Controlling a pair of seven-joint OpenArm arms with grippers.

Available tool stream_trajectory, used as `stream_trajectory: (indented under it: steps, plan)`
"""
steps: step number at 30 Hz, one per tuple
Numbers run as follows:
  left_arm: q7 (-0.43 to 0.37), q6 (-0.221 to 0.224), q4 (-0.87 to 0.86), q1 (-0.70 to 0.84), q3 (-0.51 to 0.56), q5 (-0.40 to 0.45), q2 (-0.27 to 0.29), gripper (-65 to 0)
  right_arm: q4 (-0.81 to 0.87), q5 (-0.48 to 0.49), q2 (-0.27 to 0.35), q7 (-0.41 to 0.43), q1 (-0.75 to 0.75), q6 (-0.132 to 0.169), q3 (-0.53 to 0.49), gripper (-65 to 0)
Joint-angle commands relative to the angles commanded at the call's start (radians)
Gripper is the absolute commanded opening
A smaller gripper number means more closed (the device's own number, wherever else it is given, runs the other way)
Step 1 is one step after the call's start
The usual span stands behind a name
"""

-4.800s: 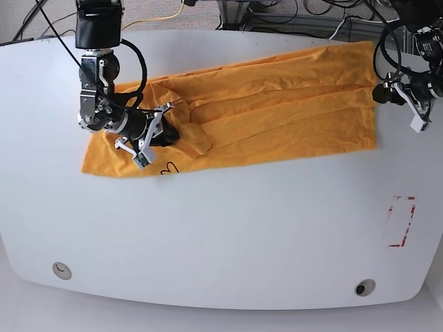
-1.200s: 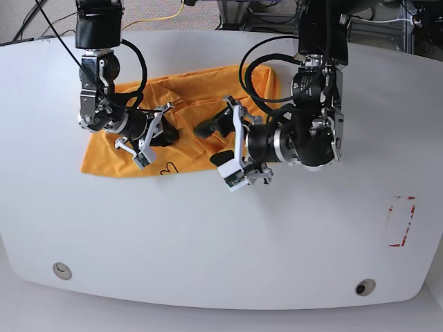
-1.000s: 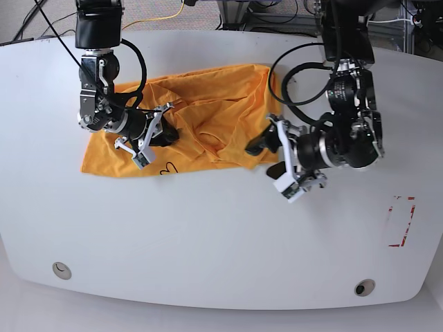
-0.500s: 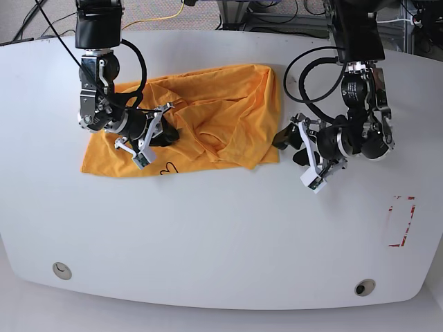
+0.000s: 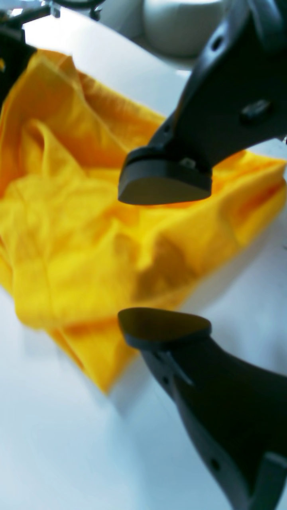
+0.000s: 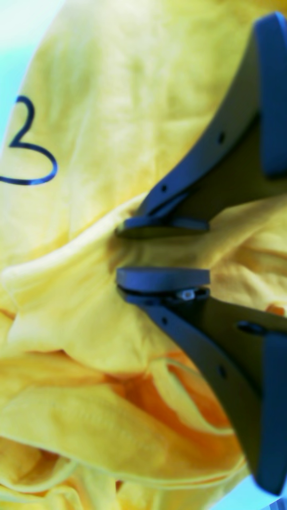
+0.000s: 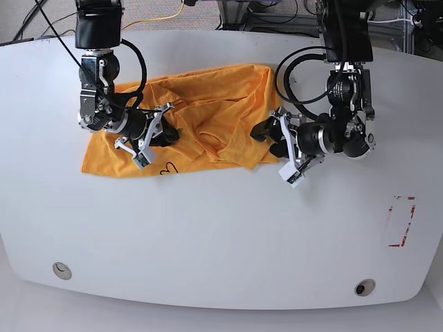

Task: Layout the t-shirt on the table in an organized manner, then fold the t-shirt properly
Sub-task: 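Lower the left gripper onto the bunched shirt and grasp it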

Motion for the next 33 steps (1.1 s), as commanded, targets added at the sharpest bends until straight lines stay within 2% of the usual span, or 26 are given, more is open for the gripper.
stream_trajectory:
  steps: [8, 16, 27, 33]
  plan:
    - [0.002, 0.000, 0.000, 0.002, 0.008, 0.005, 0.015, -26.5, 0.000, 0.000, -0.002, 0.000, 0.000, 0.000, 0.003, -52.6]
    - [0.002, 0.000, 0.003, -0.002, 0.002, 0.003, 0.008, -26.5, 0.000, 0.000, -0.002, 0.000, 0.000, 0.000, 0.003, -52.6]
    - [-0.035, 0.000, -0.002, 0.009, -0.023, 0.000, -0.068, -26.5, 0.000, 0.000, -0.002, 0.000, 0.000, 0.000, 0.003, -52.6]
    - [-0.037, 0.000, -0.002, 0.031, -0.021, -0.002, -0.064, -26.5, 0.000, 0.000, -0.002, 0.000, 0.000, 0.000, 0.000, -52.6]
